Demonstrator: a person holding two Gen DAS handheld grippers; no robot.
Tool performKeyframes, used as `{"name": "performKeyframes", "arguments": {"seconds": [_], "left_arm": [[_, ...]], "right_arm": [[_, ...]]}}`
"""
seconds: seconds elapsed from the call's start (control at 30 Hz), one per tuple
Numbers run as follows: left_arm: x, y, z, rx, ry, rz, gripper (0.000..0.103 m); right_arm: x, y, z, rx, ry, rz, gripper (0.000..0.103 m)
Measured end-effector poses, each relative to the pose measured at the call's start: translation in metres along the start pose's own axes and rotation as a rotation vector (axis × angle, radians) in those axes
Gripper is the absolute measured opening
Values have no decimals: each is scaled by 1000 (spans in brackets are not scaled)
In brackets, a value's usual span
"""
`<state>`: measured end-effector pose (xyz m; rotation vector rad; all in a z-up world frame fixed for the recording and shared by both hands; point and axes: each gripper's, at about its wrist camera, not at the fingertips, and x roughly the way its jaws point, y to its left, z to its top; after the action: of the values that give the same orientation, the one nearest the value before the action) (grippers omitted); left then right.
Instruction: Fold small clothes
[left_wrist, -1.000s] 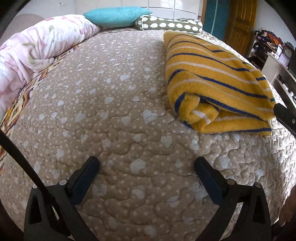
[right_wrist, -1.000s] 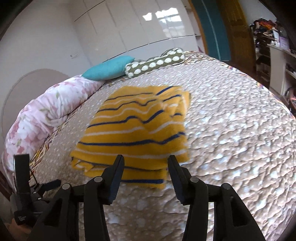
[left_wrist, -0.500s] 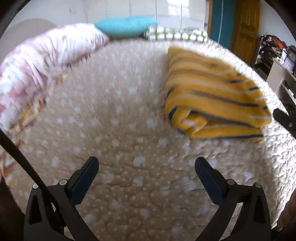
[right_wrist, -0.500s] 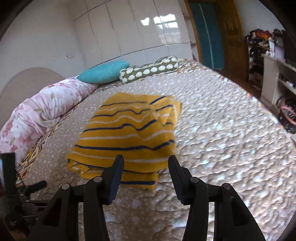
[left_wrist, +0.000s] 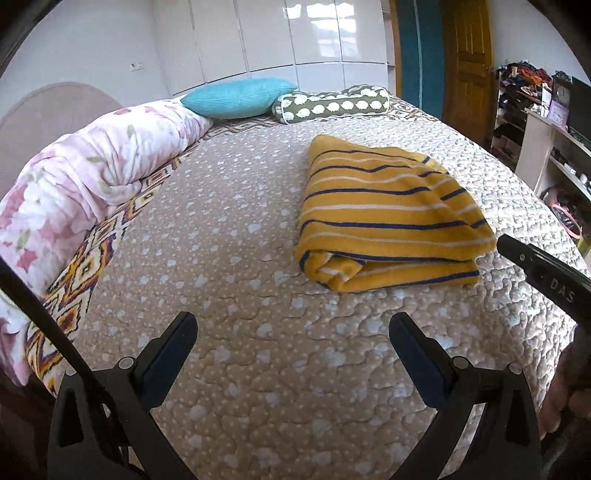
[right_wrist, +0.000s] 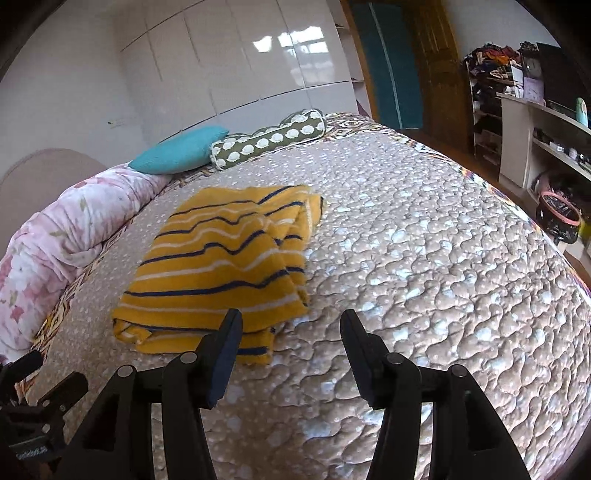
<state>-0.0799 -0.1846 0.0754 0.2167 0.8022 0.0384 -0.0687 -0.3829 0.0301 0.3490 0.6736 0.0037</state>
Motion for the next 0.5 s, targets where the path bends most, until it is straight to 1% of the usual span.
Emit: {"name": "performKeyframes", "arguments": {"seconds": [0.23, 0.4, 0.5], "left_arm": [[-8, -12, -1, 26, 20, 6, 103], [-9, -24, -1, 41, 48, -16, 103], [-11, -31, 0, 55, 44, -14, 103]], "right_arm": [[-2, -10, 4, 30, -10, -7, 58], [-7, -15, 8, 44, -25, -14, 59], [-10, -17, 9, 53, -28, -8, 59]]}}
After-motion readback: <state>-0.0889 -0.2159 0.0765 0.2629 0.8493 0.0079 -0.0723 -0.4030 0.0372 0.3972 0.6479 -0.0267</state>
